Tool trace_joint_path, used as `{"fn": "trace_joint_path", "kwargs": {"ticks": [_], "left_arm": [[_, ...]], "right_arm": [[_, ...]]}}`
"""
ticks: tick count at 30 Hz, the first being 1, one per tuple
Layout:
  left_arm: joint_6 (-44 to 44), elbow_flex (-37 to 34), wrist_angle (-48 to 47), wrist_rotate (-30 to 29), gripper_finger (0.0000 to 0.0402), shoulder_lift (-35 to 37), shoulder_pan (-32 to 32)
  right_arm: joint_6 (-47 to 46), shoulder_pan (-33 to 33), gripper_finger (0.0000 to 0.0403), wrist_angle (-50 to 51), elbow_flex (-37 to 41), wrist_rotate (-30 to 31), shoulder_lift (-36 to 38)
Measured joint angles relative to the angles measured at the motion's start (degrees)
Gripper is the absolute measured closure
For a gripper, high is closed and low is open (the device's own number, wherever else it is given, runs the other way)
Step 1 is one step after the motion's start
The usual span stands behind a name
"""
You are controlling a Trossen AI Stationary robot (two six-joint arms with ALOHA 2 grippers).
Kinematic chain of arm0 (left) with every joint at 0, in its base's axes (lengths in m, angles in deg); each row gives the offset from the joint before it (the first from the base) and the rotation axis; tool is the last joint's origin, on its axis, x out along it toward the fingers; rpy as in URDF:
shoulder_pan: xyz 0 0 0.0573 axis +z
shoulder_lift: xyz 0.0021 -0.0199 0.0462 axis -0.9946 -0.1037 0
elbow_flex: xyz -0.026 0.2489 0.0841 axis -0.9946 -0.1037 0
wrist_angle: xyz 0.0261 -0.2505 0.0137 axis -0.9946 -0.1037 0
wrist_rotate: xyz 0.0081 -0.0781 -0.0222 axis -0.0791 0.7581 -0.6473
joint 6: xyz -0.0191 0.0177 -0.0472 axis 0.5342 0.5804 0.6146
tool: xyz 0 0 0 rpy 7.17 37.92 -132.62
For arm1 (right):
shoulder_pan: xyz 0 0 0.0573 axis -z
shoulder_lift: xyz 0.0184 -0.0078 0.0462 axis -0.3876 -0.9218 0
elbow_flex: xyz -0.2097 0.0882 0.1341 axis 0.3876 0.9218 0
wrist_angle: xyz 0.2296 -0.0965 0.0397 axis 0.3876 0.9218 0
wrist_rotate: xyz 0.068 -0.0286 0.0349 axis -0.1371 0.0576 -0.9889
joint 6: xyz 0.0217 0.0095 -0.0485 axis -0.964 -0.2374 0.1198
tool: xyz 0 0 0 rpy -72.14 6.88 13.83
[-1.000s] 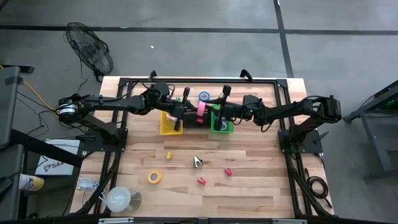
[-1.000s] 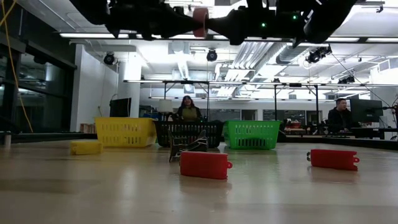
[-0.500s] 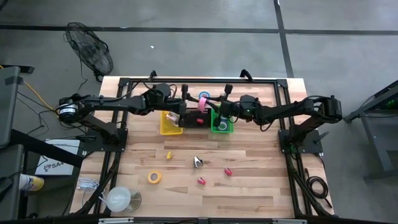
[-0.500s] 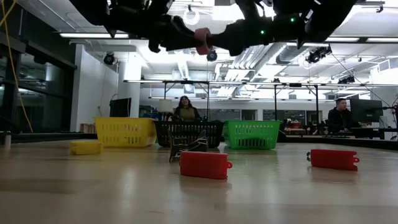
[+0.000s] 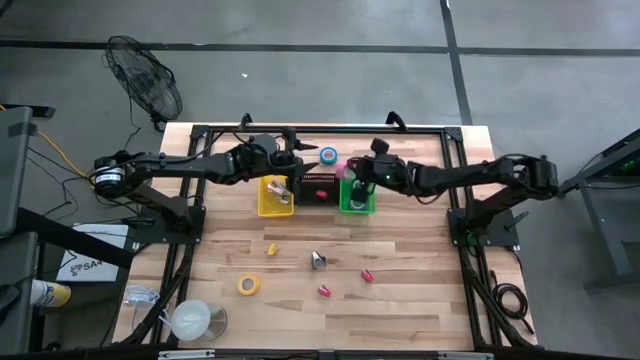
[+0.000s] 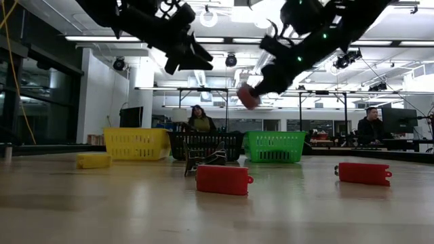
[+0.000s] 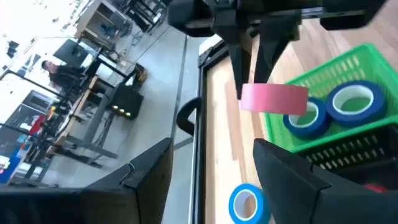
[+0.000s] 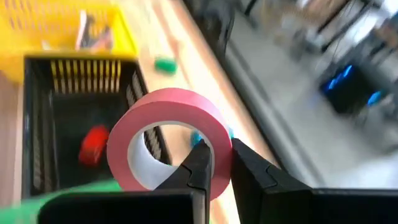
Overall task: Pick and place Stapler, Stapler remover, tape
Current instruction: Put the pink tape into the green bin
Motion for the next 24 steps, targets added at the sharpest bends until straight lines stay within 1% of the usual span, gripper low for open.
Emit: {"fn": "trace_joint_path", "kwargs": {"ticks": [3, 6, 8, 12, 16, 19, 24], "left_arm": [[-0.8, 0.0, -0.2, -0.7, 0.0183, 0.0, 0.0], [-1.4, 0.0, -1.0, -0.9, 0.0183, 0.0, 0.0], [-1.5, 0.0, -1.4, -0.8, 0.0183, 0.0, 0.0], [-1.5, 0.0, -2.6, -0.8, 0.0183, 0.0, 0.0], [-1.4, 0.0, -5.2, -0.8, 0.0183, 0.0, 0.0], [-1.3, 0.0, -7.2, -0.8, 0.0183, 0.0, 0.0], [0.2, 0.0, -9.3, -0.6, 0.0183, 0.0, 0.0]], "right_arm": [[-4.8, 2.6, 0.0374, 8.1, -0.8, -3.4, 1.5], [-8.9, 5.6, 0.0374, 19.0, -4.4, -7.9, 1.5], [-9.5, 6.8, 0.0374, 26.1, -7.1, -9.4, 0.9], [-9.1, 7.8, 0.0374, 36.2, -12.2, -13.0, 0.6], [-7.4, 7.3, 0.0374, 40.1, -14.3, -17.7, 0.5], [-3.3, 5.9, 0.0374, 40.3, -13.8, -20.4, 0.5], [1.8, 3.1, 0.0374, 40.2, -13.4, -20.7, -1.0]]}}
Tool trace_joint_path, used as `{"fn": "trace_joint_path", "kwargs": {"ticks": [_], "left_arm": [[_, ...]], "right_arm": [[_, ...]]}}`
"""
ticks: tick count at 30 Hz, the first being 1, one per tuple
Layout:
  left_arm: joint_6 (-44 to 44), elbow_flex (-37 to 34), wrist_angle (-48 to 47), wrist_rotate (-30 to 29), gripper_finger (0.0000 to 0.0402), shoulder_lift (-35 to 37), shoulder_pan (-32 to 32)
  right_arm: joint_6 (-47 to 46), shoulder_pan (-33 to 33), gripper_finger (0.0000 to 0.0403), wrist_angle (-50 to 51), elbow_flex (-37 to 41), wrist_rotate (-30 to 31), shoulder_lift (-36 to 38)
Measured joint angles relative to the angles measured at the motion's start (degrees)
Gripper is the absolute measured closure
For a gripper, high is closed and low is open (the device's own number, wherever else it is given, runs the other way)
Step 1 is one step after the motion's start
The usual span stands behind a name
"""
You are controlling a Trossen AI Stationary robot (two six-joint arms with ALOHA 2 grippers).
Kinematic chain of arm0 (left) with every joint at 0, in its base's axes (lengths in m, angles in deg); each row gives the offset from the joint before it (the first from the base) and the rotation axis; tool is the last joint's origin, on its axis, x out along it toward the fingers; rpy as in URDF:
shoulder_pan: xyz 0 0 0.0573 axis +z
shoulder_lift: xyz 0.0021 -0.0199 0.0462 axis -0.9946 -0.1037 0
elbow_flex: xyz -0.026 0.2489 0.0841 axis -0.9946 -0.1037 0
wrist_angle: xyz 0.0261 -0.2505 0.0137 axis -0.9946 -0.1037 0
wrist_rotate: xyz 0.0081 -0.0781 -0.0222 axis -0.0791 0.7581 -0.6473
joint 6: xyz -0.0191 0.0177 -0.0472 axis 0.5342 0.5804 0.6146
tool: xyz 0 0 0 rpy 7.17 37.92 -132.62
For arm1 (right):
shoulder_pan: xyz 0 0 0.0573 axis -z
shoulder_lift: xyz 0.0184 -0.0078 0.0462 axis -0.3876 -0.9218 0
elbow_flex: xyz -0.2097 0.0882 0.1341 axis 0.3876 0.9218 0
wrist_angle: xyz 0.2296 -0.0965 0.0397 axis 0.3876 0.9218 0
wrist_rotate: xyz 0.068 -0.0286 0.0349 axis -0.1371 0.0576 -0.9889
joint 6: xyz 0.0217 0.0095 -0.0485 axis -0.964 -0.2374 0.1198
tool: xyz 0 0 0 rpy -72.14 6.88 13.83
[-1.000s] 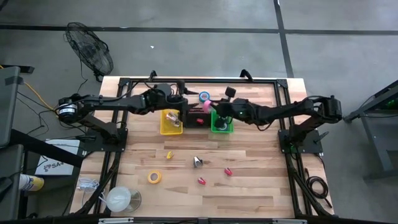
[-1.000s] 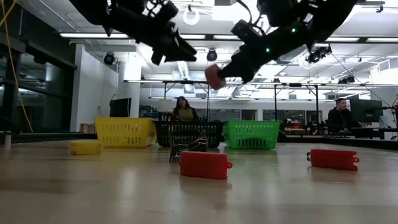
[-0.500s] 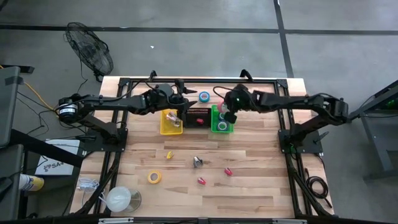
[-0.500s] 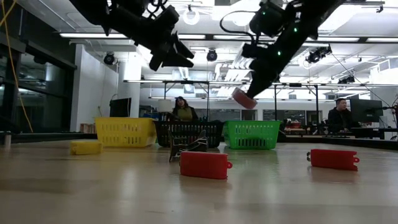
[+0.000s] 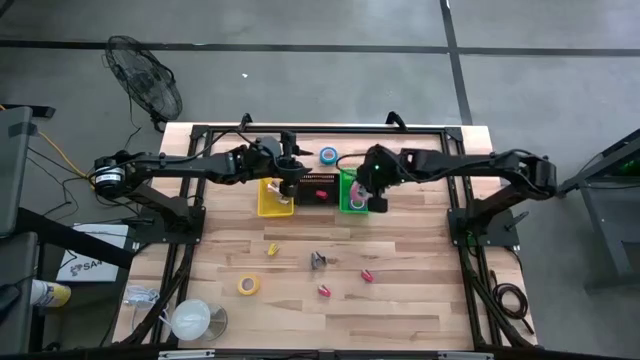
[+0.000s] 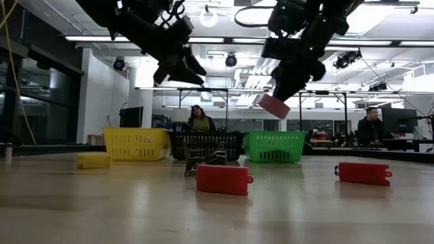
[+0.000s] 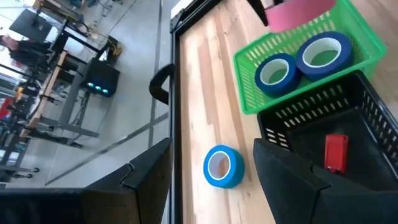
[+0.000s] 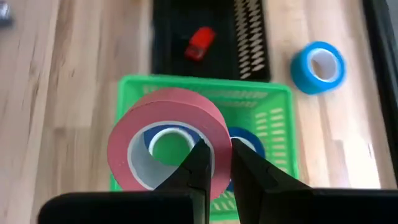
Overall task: Pick and place Stapler, Stapler remover, tape
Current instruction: Put the pink tape into the green bin
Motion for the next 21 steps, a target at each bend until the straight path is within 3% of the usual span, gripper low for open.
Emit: {"fn": "trace_joint_path", "kwargs": {"ticks": [6, 12, 17, 21], "left_arm": [[0.1, 0.0, -1.5, 0.0, 0.0183, 0.0, 0.0], [0.4, 0.0, -3.0, 0.0, 0.0183, 0.0, 0.0], [1.5, 0.0, -4.3, 0.0, 0.0183, 0.0, 0.0], [1.5, 0.0, -5.3, 0.0, 0.0183, 0.0, 0.0]], "right_arm": [[5.9, -2.9, 0.0374, 0.3, -0.9, 1.9, -5.4], [6.1, -3.5, 0.0374, 5.8, -7.4, 4.2, -11.4], [2.7, -3.5, 0.0374, 12.3, -12.9, 7.1, -16.0], [-1.8, -3.1, 0.0374, 15.8, -14.8, 6.1, -18.1]]}}
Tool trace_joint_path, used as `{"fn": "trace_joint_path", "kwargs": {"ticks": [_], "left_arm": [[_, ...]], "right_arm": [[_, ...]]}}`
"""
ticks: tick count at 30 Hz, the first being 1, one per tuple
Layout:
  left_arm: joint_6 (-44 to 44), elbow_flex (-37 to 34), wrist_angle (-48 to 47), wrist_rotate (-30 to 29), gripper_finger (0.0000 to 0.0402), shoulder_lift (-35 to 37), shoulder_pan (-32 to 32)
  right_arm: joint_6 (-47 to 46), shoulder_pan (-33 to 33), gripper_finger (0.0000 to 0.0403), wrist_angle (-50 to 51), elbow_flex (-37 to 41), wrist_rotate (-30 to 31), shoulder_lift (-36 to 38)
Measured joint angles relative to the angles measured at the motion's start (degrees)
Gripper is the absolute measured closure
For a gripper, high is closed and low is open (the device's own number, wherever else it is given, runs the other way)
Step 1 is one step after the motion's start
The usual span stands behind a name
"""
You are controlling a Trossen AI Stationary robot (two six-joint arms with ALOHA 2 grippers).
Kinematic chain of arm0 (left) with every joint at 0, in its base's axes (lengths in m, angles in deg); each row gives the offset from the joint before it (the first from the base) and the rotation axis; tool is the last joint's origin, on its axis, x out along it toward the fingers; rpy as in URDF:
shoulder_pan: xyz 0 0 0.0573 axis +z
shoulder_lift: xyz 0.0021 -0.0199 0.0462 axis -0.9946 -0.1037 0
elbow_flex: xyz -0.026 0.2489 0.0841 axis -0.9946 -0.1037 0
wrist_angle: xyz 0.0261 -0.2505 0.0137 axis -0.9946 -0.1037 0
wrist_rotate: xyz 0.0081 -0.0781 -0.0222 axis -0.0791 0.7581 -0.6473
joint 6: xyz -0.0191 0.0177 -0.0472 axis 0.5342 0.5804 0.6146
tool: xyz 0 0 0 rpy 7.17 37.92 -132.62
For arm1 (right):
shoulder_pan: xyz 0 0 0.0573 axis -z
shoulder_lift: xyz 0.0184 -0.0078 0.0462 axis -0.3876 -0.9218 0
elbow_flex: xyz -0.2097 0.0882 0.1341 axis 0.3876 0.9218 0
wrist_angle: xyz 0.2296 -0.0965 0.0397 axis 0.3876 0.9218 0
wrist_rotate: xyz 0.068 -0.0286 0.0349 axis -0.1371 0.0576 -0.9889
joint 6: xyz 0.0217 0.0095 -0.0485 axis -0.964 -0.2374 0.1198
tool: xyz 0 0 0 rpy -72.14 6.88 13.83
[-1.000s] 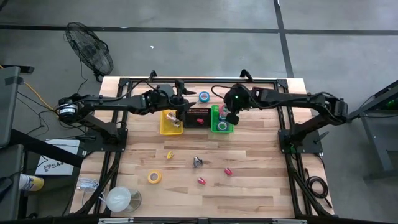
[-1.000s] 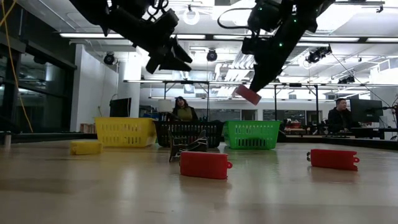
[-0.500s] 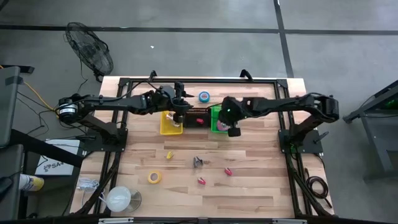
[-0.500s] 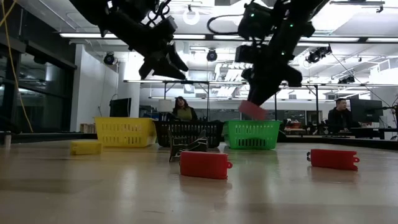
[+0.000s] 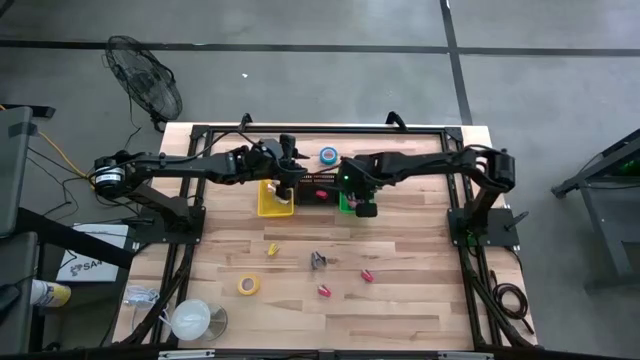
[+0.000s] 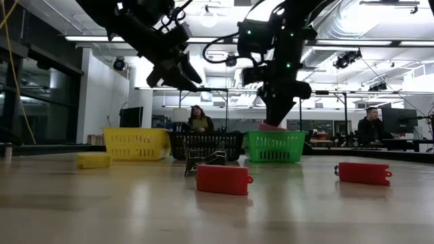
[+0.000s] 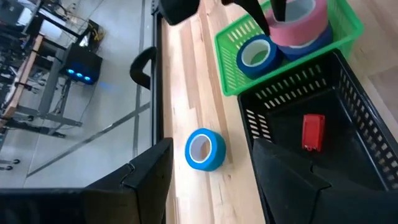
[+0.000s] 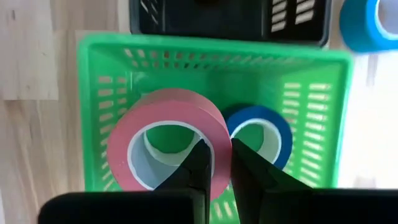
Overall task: Pick and place Stapler, Stapler remover, tape
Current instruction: Put the pink tape into the green bin
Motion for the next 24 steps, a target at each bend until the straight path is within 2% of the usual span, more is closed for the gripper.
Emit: {"fn": "trace_joint_path", "kwargs": {"ticks": [12, 24], "left_arm": [[0.2, 0.0, -0.4, 0.4, 0.0183, 0.0, 0.0], [1.0, 0.0, -0.6, 0.5, 0.0183, 0.0, 0.0]], "right_arm": [[-4.1, 0.0, 0.0374, 0.6, 0.1, -2.4, -0.4], [-8.1, 0.0, 0.0374, 1.5, 0.2, -2.3, -0.4]]}}
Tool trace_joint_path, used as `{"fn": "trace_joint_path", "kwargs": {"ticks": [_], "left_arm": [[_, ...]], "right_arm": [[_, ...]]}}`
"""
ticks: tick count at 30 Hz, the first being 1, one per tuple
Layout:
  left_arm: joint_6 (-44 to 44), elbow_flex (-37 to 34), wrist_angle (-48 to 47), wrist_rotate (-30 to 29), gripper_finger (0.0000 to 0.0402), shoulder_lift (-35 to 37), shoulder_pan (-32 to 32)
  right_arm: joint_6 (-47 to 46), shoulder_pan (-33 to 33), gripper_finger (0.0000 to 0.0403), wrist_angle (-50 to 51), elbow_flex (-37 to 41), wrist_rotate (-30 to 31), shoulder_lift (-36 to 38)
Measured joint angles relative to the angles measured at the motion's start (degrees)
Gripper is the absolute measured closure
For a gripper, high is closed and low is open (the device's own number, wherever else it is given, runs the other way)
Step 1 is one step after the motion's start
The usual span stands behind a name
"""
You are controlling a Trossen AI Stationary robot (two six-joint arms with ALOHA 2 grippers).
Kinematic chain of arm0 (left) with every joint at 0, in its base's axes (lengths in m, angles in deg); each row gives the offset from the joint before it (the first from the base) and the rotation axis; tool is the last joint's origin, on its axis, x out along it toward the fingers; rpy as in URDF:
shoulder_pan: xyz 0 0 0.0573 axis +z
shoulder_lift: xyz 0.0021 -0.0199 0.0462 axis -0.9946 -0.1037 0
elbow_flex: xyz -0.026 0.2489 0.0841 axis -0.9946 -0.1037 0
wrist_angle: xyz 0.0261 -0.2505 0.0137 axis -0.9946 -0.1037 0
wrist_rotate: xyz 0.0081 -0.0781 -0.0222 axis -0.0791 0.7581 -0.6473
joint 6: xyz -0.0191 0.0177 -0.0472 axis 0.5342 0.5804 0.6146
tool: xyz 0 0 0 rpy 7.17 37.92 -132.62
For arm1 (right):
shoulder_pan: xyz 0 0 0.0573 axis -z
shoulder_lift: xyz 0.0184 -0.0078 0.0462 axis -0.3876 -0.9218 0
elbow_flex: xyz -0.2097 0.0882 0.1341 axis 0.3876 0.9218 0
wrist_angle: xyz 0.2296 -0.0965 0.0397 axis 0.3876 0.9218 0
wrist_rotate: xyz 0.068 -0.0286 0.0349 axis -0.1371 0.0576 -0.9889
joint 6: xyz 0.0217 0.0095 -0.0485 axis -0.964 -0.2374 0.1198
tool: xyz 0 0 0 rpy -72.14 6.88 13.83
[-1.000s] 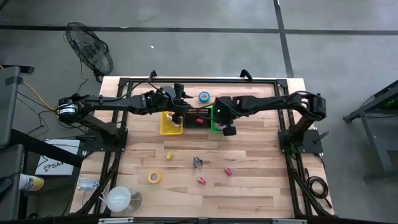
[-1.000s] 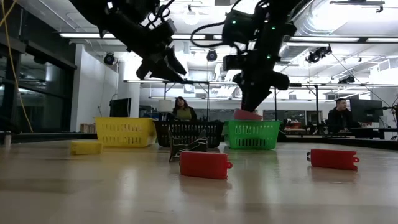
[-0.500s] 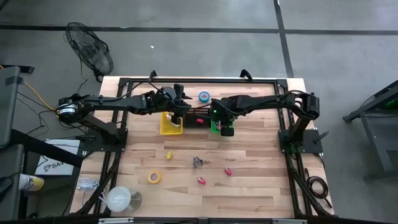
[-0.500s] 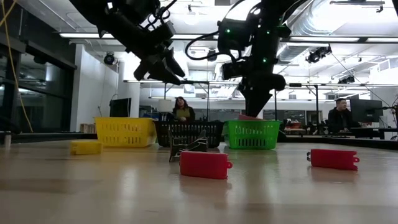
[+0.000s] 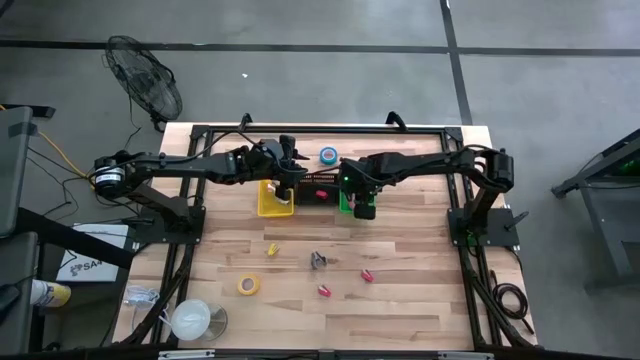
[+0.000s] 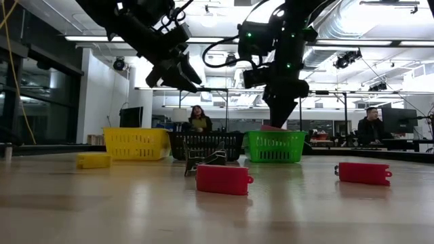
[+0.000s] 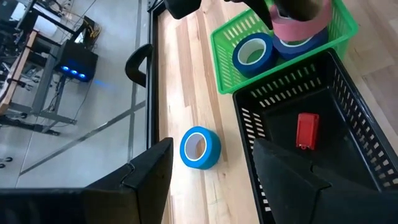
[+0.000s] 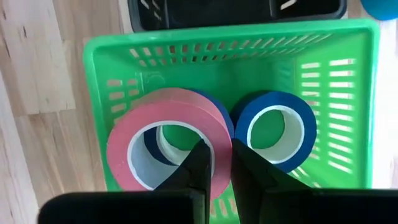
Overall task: Pick and place Stapler, Stapler remover, tape
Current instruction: Put the pink tape into the green bin, then put the light blue tape into the green bin
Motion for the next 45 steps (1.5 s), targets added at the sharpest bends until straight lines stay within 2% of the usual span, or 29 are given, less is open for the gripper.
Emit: {"fn": "trace_joint_path", "kwargs": {"ticks": [11, 17, 22, 32, 38, 45], "left_arm": [[0.0, 0.0, 0.0, 0.0, 0.0183, 0.0, 0.0], [0.0, 0.0, 0.0, 0.0, 0.0183, 0.0, 0.0], [0.0, 0.0, -0.2, 0.1, 0.0183, 0.0, 0.0], [0.0, 0.0, -0.5, 0.1, 0.0183, 0.0, 0.0], [0.0, 0.0, -0.5, 0.1, 0.0183, 0.0, 0.0], [0.0, 0.0, -1.8, -0.1, 0.0183, 0.0, 0.0]], "right_arm": [[-1.4, 0.4, 0.0365, -2.4, 2.9, -0.1, 0.1], [-0.9, 0.4, 0.0331, -5.6, 2.9, -1.1, 0.1], [-0.7, 0.4, 0.0299, -4.3, 2.9, -2.3, 0.1], [-0.1, 1.1, 0.0251, -4.2, 2.4, -1.2, 2.7], [1.1, 2.3, 0.0245, -5.7, -0.5, 0.9, 3.3], [8.4, 6.3, 0.0244, -8.8, -2.8, 1.3, 3.3]]}}
